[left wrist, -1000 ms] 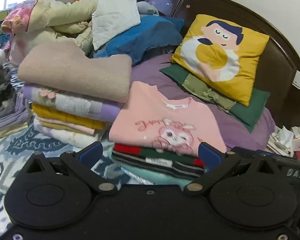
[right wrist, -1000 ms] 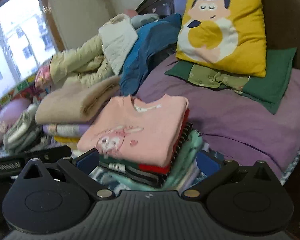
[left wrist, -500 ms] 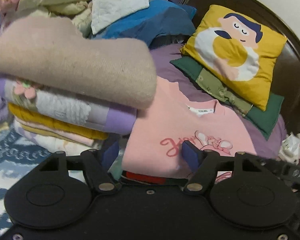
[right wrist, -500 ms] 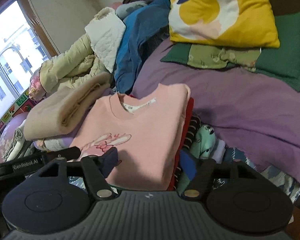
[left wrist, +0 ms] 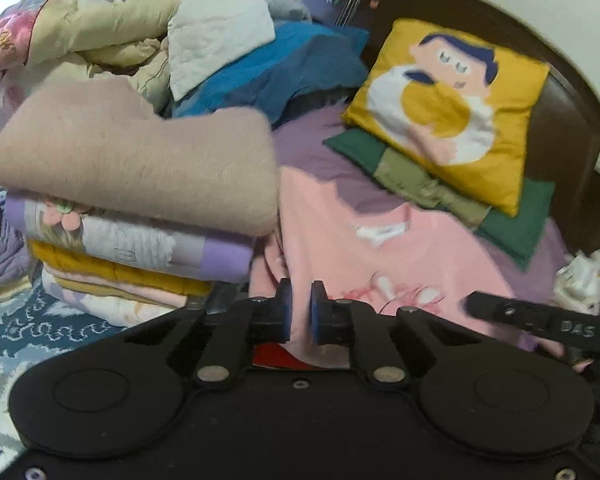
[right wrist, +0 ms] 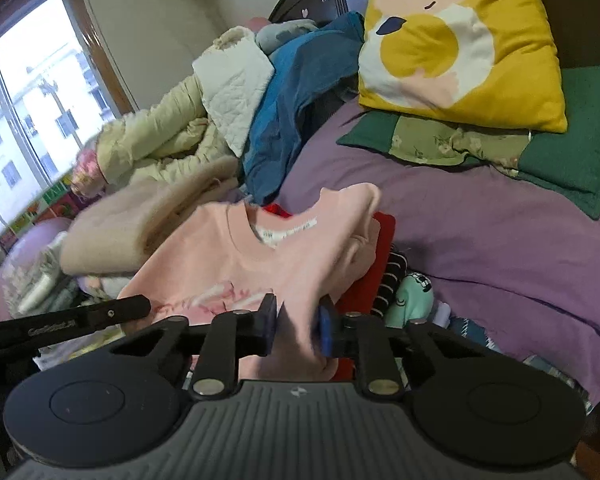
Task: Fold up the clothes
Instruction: 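Grasp the pink sweatshirt's shoulders with both grippers and lift it off the stack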
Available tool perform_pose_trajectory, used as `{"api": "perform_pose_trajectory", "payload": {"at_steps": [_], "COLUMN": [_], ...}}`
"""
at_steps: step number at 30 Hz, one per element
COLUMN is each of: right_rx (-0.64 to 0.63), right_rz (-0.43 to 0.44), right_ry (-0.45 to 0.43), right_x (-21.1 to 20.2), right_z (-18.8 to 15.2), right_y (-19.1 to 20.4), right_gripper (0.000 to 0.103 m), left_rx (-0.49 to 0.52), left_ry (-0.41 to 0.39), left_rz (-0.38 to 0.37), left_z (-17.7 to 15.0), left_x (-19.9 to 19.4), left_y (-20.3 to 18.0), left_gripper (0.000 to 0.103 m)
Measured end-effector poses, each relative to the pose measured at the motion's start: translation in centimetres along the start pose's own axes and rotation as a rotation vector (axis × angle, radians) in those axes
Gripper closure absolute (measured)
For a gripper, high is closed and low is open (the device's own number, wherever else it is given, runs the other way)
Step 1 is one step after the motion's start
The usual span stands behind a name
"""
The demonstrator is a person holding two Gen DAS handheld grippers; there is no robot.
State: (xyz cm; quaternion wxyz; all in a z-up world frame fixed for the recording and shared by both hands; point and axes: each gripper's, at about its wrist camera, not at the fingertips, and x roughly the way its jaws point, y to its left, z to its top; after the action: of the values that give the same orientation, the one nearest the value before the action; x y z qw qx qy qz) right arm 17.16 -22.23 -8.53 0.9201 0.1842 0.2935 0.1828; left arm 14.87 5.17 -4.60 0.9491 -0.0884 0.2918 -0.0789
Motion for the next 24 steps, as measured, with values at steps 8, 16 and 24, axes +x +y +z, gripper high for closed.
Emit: {"api": "perform_pose_trajectory", "payload": {"at_steps": [8,16,24], "right_rx": [0.035,0.081,0.011], "right_rz": [0.147,0.405,0.641], "right_ry": [-0.038,0.003,0.134], "right_x": [-4.9,-7.3,-7.3], "right_z": [1.3,0.4,-4.0], "right_y": [1.8,6.9,16.5], "right_gripper": [0.086,0.089,0.090], "left_rx": [-0.079,-0.206,-0.321], "left_ry": [-0.115,-0.224,-0.367], "left_rz": [-0.055,-0.014,0.094], "left_z": [1.2,-0.9,-5.5], "left_x": [-8.3,-19.6,-31.1], "left_y": [-0.5,2.8,7.4], "left_gripper": [0.097,0.098,0.098]}}
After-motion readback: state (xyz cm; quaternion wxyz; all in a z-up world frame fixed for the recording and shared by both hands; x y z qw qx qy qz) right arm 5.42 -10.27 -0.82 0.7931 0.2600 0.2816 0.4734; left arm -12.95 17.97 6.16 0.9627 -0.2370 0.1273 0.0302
